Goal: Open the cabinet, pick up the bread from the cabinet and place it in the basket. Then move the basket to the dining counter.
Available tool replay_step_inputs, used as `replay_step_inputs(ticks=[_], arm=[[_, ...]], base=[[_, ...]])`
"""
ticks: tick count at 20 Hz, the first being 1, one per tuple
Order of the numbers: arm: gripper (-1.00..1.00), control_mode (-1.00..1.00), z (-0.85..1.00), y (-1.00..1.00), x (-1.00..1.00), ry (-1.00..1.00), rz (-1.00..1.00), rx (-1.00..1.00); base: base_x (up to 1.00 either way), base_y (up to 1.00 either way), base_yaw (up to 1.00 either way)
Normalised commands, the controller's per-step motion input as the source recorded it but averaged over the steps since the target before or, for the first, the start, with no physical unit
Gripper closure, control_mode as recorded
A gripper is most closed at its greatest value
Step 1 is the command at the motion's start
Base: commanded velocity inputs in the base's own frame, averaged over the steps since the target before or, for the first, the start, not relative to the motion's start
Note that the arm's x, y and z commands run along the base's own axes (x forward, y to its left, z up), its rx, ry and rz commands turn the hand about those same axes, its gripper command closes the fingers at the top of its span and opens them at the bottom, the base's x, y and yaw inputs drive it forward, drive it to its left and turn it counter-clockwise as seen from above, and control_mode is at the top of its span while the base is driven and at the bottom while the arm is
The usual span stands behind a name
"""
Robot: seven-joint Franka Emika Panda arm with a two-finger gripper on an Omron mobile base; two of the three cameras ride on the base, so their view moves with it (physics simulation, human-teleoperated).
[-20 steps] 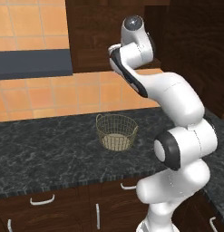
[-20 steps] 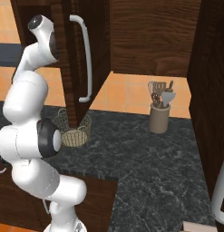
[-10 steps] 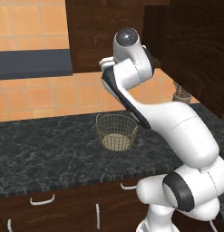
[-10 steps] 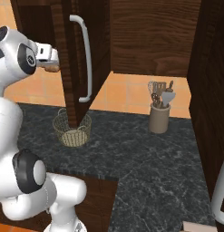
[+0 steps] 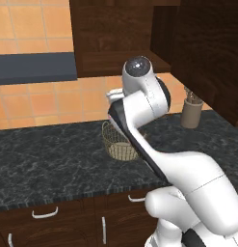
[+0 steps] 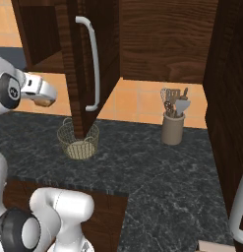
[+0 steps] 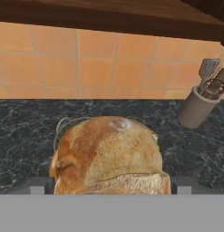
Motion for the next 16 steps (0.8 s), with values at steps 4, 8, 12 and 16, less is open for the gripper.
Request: replay_step_inputs(ticks=[4,8,12,16], arm=[[1.0,-1.0,-0.86,-0.01,0.05,0.1,0.0,0.0],[1.0,-1.0,-0.79,-0.15,0.91,0.11,0.0,0.0],[1.0,-1.0,-0.77,0.0,0.98,0.11,0.0,0.0],[1.0,-1.0,-0.73,0.0,0.49,0.06,0.03,0.0]], base=[[0.0,0.0,0.0],[0.0,0.0,0.0],[0.0,0.0,0.0],[0.0,0.0,0.0]])
